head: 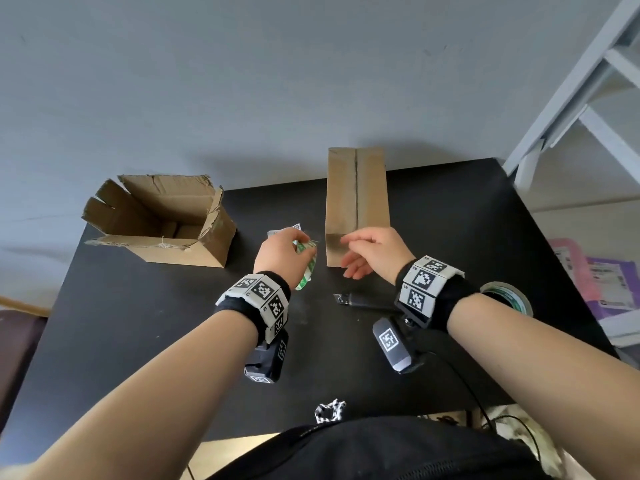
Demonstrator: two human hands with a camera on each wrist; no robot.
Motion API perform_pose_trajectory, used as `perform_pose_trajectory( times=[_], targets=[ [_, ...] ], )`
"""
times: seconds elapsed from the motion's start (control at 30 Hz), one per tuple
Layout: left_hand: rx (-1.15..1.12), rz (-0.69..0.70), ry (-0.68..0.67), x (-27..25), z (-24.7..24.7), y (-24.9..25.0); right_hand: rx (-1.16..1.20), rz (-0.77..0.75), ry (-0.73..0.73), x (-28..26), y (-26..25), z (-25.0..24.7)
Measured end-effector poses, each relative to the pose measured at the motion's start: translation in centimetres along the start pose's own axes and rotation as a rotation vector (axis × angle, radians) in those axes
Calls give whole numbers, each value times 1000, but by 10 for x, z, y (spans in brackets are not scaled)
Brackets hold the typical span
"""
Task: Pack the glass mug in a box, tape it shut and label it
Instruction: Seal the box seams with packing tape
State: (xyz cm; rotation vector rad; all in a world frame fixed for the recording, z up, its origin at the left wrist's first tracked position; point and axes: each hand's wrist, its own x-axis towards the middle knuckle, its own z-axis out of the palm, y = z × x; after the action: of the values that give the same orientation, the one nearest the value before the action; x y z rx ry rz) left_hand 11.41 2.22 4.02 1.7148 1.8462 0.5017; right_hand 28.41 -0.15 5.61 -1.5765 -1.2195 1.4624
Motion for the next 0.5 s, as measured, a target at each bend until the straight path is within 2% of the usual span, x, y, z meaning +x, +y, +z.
perform_pose_trajectory(
  times=[0.17, 0.4, 0.5],
  targets=[
    [2, 10, -12, 4, 0, 0, -24, 51, 15, 8, 11, -5],
    [-20, 27, -6, 5, -2, 5, -149, 23, -41, 7, 12, -6],
    [-33, 35, 2, 7, -2, 6, -168, 10, -14, 8, 7, -7]
  ],
)
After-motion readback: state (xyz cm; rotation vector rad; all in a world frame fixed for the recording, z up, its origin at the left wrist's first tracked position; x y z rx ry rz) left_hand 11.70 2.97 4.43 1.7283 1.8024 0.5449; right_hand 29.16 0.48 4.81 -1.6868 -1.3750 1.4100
